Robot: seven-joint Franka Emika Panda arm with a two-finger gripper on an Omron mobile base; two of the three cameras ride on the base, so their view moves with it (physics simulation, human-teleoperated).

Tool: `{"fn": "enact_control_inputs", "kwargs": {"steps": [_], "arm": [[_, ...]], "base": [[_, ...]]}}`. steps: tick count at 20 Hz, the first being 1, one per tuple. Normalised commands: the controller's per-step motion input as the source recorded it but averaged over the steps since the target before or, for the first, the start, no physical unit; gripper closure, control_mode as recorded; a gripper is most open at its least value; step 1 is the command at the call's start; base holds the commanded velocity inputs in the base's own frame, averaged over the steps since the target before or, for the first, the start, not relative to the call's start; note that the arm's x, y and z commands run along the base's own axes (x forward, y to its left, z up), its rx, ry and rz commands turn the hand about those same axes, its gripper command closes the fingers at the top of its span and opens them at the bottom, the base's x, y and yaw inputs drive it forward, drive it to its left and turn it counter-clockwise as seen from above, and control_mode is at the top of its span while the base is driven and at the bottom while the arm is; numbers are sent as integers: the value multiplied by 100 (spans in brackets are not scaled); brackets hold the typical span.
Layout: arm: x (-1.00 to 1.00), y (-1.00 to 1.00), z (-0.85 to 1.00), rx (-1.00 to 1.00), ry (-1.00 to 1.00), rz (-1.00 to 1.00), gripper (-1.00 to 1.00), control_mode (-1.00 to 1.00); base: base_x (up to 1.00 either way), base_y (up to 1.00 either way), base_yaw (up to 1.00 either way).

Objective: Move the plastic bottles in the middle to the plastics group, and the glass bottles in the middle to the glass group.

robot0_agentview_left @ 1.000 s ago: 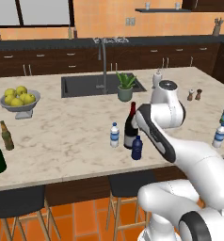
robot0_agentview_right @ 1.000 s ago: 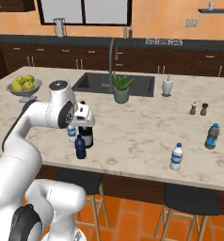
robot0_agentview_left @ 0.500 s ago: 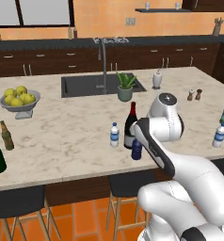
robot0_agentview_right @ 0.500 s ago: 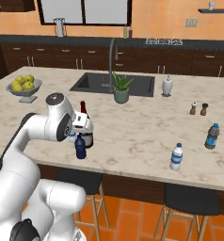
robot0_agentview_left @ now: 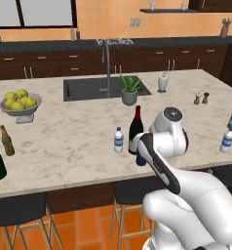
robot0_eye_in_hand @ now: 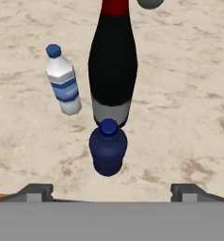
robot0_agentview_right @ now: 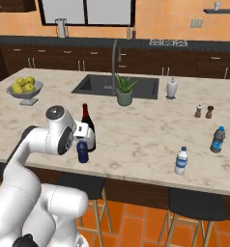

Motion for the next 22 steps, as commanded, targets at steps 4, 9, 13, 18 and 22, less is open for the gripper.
{"fn": "enact_control_inputs", "kwargs": {"steps": [4,9,13,18,22], "arm": [[5,0,-8,0,0,0,-100,-100],[18,1,-3,0,1,0,-100,-100],[30,12,0,0,6,0,-100,-100],[34,14,-2,0,5,0,-100,-100],[21,4,-14,0,3,0,-100,-100]], "base": [[0,0,0],[0,0,0],[0,0,0],[0,0,0],[0,0,0]]}}
